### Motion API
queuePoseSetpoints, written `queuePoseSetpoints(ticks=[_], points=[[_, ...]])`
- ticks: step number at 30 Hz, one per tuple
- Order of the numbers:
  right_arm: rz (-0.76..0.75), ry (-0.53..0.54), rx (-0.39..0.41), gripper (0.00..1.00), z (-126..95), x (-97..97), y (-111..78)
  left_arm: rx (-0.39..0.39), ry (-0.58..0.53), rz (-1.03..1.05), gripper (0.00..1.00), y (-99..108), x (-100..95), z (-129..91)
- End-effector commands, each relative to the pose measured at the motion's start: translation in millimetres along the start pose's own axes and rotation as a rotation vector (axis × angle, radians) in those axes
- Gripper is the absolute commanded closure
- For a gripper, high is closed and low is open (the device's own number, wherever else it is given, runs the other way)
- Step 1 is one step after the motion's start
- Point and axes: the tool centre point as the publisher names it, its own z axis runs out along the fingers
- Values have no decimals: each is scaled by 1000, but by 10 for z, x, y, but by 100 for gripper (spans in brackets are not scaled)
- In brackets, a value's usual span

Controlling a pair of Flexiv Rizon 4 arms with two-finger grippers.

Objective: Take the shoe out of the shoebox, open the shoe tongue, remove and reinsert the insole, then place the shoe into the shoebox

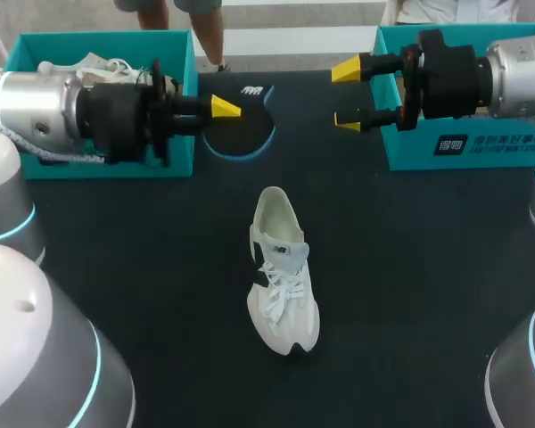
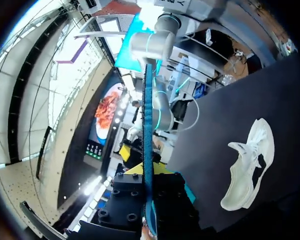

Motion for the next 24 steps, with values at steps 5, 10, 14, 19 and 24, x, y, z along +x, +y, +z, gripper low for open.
queuePoseSetpoints(ticks=[5,10,14,19,24], points=[[0,0,1,0,19,-8,9,21,172,-930,100,7,-20,-94],[0,0,1,0,19,-8,9,114,164,-1167,100,-77,-4,-92],[0,0,1,0,19,-8,9,114,164,-1167,100,-77,-4,-92],[0,0,1,0,19,-8,9,114,164,-1167,100,-77,-4,-92],[0,0,1,0,19,-8,9,114,164,-1167,100,-77,-4,-92]])
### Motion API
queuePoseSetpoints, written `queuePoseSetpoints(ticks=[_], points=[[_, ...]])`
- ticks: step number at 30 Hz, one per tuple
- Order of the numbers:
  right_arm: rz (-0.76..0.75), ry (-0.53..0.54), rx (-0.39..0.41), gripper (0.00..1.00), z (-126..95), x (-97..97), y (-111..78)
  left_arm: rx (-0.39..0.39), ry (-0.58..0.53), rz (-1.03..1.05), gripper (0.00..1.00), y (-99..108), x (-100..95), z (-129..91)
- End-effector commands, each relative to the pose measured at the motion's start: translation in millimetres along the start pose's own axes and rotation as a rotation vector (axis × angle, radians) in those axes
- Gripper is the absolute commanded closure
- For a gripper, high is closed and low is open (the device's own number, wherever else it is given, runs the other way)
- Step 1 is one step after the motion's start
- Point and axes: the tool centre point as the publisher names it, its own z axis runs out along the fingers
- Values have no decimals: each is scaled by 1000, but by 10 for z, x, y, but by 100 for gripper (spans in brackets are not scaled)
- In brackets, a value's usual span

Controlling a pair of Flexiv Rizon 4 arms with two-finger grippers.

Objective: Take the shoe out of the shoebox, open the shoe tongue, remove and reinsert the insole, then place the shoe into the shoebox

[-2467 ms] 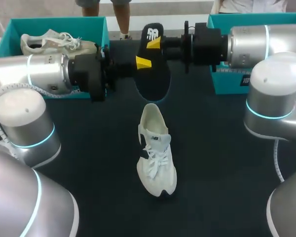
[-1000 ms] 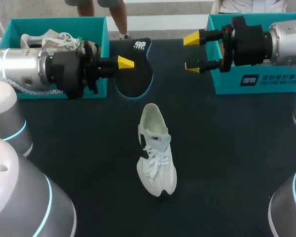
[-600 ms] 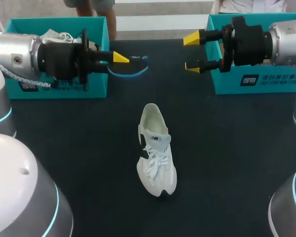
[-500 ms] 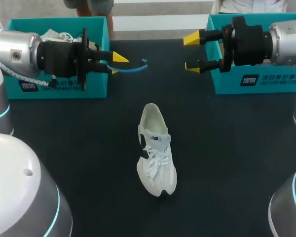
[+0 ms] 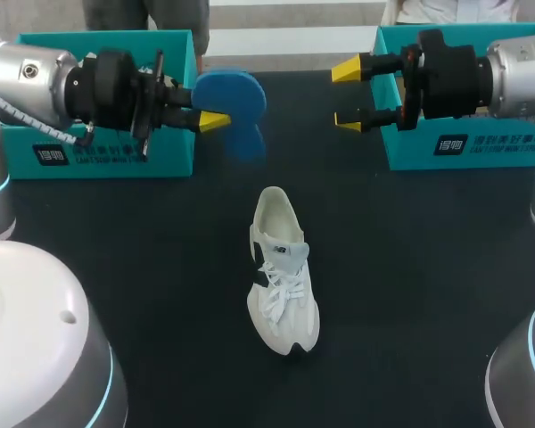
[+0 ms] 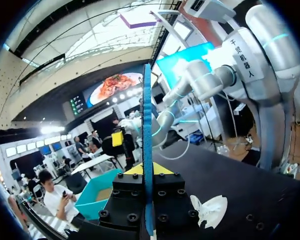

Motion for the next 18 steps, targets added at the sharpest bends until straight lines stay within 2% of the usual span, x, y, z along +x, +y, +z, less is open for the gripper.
queuePoseSetpoints(ticks=[1,3,8,11,18], points=[[0,1,1,0,22,-10,10,51,61,-380,100,29,-54,-7],[0,1,1,0,22,-10,10,51,61,-380,100,29,-54,-7],[0,1,1,0,22,-10,10,53,74,-795,100,110,-14,31],[0,1,1,0,22,-10,10,-15,97,-1038,100,171,18,23],[0,1,1,0,22,-10,10,20,125,-1248,100,166,-37,-14]])
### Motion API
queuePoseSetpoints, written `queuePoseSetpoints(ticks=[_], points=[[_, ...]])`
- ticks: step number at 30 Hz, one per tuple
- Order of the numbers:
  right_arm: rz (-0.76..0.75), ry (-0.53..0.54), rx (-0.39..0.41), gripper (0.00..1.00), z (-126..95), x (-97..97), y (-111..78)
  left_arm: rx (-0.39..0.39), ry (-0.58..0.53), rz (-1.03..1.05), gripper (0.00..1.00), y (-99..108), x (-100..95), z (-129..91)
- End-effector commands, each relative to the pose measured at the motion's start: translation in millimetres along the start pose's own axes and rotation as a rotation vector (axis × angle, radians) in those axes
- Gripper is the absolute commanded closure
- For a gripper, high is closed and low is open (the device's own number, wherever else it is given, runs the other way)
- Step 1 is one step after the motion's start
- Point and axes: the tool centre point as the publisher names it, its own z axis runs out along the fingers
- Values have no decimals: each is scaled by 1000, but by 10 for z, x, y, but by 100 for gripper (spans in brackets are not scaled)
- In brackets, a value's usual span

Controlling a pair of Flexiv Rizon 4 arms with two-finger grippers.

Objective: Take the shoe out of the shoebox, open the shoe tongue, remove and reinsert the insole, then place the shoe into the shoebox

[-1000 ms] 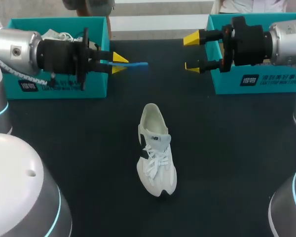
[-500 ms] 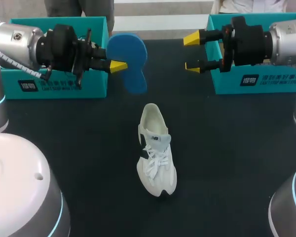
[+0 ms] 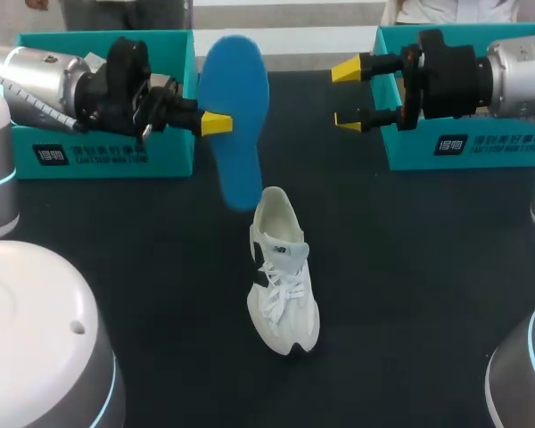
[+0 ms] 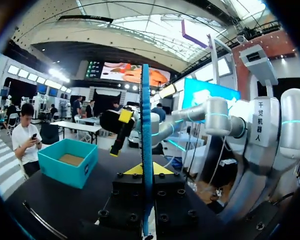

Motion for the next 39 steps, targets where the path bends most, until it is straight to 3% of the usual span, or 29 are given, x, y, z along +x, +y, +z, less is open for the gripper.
queuePoseSetpoints(ticks=[1,5,26,31,33,36,39], points=[[0,1,1,0,21,-9,10,-2,64,-679,100,-72,-42,-24],[0,1,1,0,21,-9,10,0,75,-731,100,-148,10,-27],[0,1,1,0,21,-9,10,0,75,-731,100,-148,10,-27],[0,1,1,0,21,-9,10,77,43,-828,100,66,-233,33],[-4,-17,-13,0,63,26,-15,116,41,-875,100,88,-294,49],[-18,-125,-57,0,101,89,-61,159,19,-941,100,112,-368,77],[-43,-308,-91,0,112,190,-102,193,51,-1034,100,167,-435,127]])
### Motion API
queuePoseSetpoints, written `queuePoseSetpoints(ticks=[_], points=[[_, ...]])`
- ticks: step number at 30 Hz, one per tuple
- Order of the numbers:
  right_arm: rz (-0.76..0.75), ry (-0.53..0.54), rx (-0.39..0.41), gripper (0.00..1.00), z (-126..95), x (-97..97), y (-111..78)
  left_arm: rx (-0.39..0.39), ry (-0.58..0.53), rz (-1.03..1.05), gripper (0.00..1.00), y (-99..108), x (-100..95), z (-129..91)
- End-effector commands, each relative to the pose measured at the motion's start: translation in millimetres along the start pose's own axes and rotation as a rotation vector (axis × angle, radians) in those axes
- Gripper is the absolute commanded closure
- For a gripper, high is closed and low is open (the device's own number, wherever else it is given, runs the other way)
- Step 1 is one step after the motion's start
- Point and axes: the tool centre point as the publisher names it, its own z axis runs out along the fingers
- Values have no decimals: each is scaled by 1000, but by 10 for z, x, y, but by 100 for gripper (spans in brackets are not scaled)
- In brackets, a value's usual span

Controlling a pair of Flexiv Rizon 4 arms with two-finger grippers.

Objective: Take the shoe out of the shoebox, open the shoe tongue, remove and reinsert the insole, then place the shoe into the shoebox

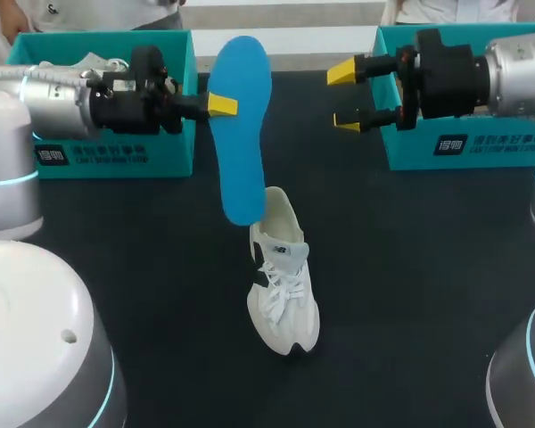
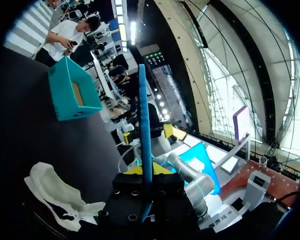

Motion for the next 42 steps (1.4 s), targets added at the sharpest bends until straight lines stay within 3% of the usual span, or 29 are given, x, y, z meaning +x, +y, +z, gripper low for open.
queuePoseSetpoints(ticks=[1,4,6,9,18,24,28,33,42], points=[[-36,-286,-53,0,33,257,-117,8,27,-79,100,8,-163,103],[-73,-400,-62,0,64,374,-151,-12,44,-151,100,3,-235,167],[-90,-518,-21,0,124,429,-171,-13,46,-174,100,4,-269,201],[-56,-882,74,0,199,446,-229,-18,36,-206,100,3,-308,234],[-56,-882,74,0,199,446,-229,-34,17,-250,100,39,-363,266],[-56,-882,74,0,199,446,-229,21,14,-260,100,55,-348,282],[-56,-1335,95,0,306,461,-234,21,14,-260,100,55,-348,282],[-38,-1598,80,0,463,385,-315,21,14,-260,100,55,-348,282],[-55,-1610,103,0,494,354,-328,21,14,-260,100,55,-348,282]])
